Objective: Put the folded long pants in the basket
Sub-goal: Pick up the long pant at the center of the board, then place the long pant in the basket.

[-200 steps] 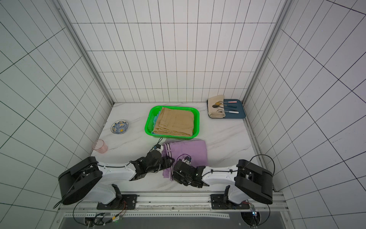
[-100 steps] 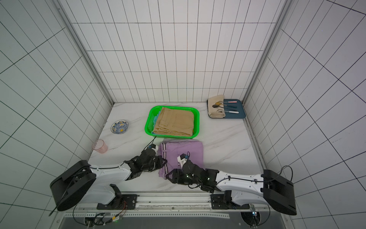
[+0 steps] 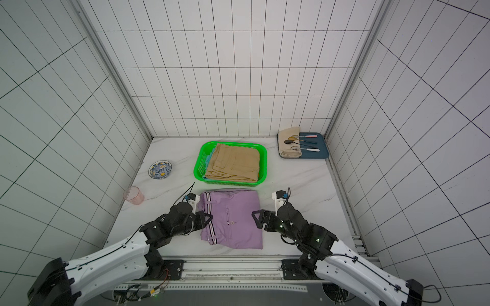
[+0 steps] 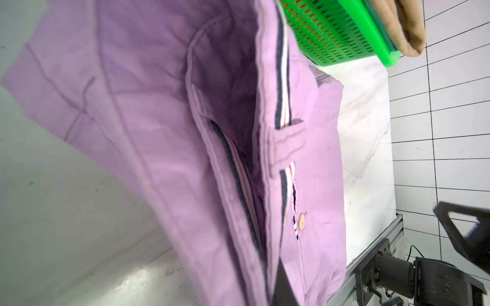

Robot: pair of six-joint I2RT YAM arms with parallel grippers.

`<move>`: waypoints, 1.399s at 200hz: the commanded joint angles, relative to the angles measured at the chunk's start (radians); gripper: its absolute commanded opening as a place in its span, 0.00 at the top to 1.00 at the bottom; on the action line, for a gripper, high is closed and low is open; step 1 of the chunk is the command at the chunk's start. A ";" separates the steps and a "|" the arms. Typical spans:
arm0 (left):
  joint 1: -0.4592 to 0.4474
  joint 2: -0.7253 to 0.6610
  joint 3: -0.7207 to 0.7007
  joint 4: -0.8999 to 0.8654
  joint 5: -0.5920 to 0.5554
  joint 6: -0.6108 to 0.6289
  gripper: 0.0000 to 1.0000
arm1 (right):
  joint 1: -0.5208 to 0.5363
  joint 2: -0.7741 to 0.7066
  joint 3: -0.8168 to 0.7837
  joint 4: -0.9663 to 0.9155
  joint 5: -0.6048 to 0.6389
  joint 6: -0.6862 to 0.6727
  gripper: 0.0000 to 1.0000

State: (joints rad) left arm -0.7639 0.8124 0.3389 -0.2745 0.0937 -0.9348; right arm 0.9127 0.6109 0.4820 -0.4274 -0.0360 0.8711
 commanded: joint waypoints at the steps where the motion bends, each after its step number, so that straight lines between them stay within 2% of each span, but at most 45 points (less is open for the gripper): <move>1: 0.013 -0.055 -0.017 -0.043 -0.040 0.033 1.00 | -0.126 0.088 -0.074 0.032 -0.175 -0.085 0.13; 25: 0.032 -0.088 -0.024 -0.062 -0.031 0.043 1.00 | -0.205 0.244 -0.128 0.226 -0.329 -0.093 0.14; 55: 0.051 -0.090 -0.021 -0.072 -0.015 0.051 1.00 | -0.215 0.422 -0.121 0.374 -0.396 -0.099 0.18; 117: 0.107 -0.043 -0.011 -0.071 0.052 0.071 1.00 | -0.215 0.652 -0.093 0.523 -0.419 -0.091 0.21; 139: 0.129 -0.034 -0.017 -0.060 0.068 0.076 1.00 | -0.215 0.755 -0.082 0.590 -0.438 -0.084 0.26; 145: 0.133 -0.031 -0.019 -0.053 0.072 0.077 1.00 | -0.215 0.784 -0.078 0.607 -0.444 -0.081 0.28; 155: 0.140 -0.023 -0.020 -0.049 0.082 0.079 1.00 | -0.212 0.828 -0.069 0.634 -0.453 -0.077 0.39; 173: 0.153 -0.011 -0.014 -0.054 0.102 0.088 1.00 | -0.210 0.877 -0.051 0.659 -0.463 -0.073 0.72; 180: 0.157 -0.008 -0.006 -0.064 0.108 0.091 1.00 | -0.210 0.892 -0.040 0.658 -0.470 -0.074 0.90; 187: 0.161 -0.006 0.002 -0.074 0.113 0.095 1.00 | -0.209 0.900 -0.029 0.647 -0.474 -0.074 1.00; 213: 0.167 -0.007 0.041 -0.129 0.128 0.105 1.00 | -0.184 0.839 -0.012 0.584 -0.439 -0.083 1.00; 252: 0.167 -0.069 0.114 -0.227 0.144 0.107 1.00 | -0.069 0.588 0.070 0.289 -0.260 -0.134 1.00; 280: 0.167 -0.130 0.216 -0.322 0.165 0.127 1.00 | -0.030 0.440 0.171 0.099 -0.222 -0.164 1.00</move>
State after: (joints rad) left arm -0.6010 0.7418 0.4442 -0.5369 0.2462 -0.8425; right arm 0.8566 1.1542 0.5335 -0.1001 -0.3492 0.7586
